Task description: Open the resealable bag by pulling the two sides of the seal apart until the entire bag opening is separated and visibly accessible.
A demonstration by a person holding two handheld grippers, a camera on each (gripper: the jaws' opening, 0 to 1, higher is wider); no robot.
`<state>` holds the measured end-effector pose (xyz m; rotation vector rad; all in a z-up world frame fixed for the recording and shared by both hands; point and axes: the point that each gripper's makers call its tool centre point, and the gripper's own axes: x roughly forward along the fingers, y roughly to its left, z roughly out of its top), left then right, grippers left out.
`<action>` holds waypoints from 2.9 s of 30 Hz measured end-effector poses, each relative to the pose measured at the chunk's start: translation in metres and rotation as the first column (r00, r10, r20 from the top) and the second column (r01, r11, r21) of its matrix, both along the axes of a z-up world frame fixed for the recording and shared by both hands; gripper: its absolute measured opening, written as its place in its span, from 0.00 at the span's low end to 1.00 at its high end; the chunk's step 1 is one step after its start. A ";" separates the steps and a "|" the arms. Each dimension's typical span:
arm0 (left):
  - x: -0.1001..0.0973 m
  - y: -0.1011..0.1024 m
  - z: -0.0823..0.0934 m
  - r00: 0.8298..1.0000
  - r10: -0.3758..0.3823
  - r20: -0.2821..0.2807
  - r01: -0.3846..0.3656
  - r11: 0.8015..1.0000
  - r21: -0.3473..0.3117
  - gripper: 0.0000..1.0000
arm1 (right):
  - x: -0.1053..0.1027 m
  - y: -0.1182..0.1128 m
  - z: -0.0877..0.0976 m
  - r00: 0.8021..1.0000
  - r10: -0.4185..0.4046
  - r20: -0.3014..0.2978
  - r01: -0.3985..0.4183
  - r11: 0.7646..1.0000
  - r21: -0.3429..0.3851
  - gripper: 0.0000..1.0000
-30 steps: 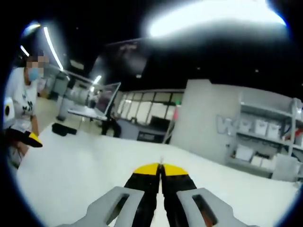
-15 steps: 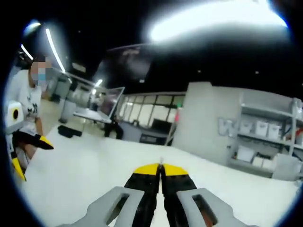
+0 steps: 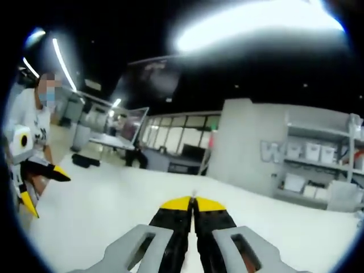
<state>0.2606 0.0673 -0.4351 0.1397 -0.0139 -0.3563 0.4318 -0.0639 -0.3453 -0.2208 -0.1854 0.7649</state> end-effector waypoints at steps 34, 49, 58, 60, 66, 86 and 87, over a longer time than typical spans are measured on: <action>0.001 0.002 -0.004 1.000 -0.002 -0.002 0.002 1.000 -0.011 0.84 | -0.050 -0.020 -0.008 0.999 0.049 -0.023 -0.048 0.997 0.069 0.00; 0.002 -0.004 -0.003 1.000 -0.026 -0.008 0.025 1.000 -0.018 0.84 | -0.061 -0.027 -0.019 0.999 0.038 -0.016 -0.037 0.998 0.045 0.00; 0.002 -0.008 -0.004 0.999 -0.038 -0.016 0.037 0.999 -0.018 0.84 | -0.066 -0.031 -0.023 1.000 0.022 0.010 -0.022 1.000 0.001 0.00; 0.001 -0.009 -0.003 0.999 -0.040 -0.014 0.040 0.999 -0.019 0.84 | -0.066 -0.033 -0.023 1.000 0.018 0.016 -0.018 1.000 -0.005 0.00; 0.000 -0.012 -0.004 0.999 -0.048 -0.017 0.048 0.999 -0.016 0.84 | -0.067 -0.037 -0.026 0.998 -0.011 0.056 0.014 0.998 -0.065 0.00; -0.002 -0.016 -0.003 0.998 -0.065 -0.018 0.064 0.998 -0.019 0.84 | -0.100 -0.036 -0.019 0.996 0.028 0.090 -0.020 0.996 -0.089 0.00; -0.002 -0.016 -0.003 0.998 -0.065 -0.019 0.065 0.998 -0.018 0.84 | -0.102 -0.036 -0.020 0.995 0.032 0.090 -0.023 0.995 -0.094 0.00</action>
